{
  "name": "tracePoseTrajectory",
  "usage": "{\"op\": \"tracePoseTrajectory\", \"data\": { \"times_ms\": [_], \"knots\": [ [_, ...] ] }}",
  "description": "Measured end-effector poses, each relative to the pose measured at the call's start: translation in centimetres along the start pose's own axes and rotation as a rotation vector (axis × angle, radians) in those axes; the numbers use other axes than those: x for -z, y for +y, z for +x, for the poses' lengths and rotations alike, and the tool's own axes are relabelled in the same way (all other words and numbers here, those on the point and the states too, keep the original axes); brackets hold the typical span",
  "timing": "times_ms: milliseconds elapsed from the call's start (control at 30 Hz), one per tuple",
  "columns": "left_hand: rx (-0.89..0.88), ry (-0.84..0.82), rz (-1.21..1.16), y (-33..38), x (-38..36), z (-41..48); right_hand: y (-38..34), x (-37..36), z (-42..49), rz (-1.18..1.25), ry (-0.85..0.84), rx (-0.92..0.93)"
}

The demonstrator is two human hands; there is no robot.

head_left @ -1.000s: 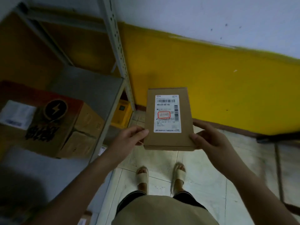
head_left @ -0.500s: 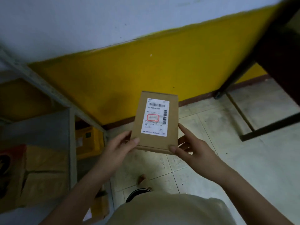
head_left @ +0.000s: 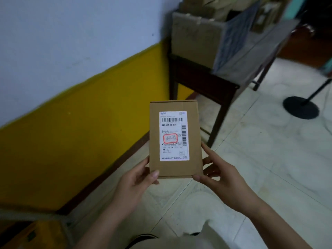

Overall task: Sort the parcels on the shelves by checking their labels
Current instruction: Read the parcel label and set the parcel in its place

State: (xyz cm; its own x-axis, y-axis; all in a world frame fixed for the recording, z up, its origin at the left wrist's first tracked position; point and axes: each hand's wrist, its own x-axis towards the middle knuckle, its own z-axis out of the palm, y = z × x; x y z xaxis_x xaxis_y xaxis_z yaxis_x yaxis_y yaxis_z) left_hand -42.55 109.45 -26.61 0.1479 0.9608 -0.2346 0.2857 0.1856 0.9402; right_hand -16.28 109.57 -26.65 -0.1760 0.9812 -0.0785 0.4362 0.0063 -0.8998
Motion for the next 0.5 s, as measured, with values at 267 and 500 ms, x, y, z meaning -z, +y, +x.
{"op": "tracePoseTrajectory", "data": {
  "times_ms": [267,500],
  "knots": [
    [-0.104,-0.007,-0.017,3.9,-1.1,7.2,0.0,3.6,3.1,0.038,0.168,0.068],
    [-0.099,-0.006,-0.111,3.3,2.9,13.0,-0.7,1.4,9.9,0.026,0.173,0.049]
  ]
}}
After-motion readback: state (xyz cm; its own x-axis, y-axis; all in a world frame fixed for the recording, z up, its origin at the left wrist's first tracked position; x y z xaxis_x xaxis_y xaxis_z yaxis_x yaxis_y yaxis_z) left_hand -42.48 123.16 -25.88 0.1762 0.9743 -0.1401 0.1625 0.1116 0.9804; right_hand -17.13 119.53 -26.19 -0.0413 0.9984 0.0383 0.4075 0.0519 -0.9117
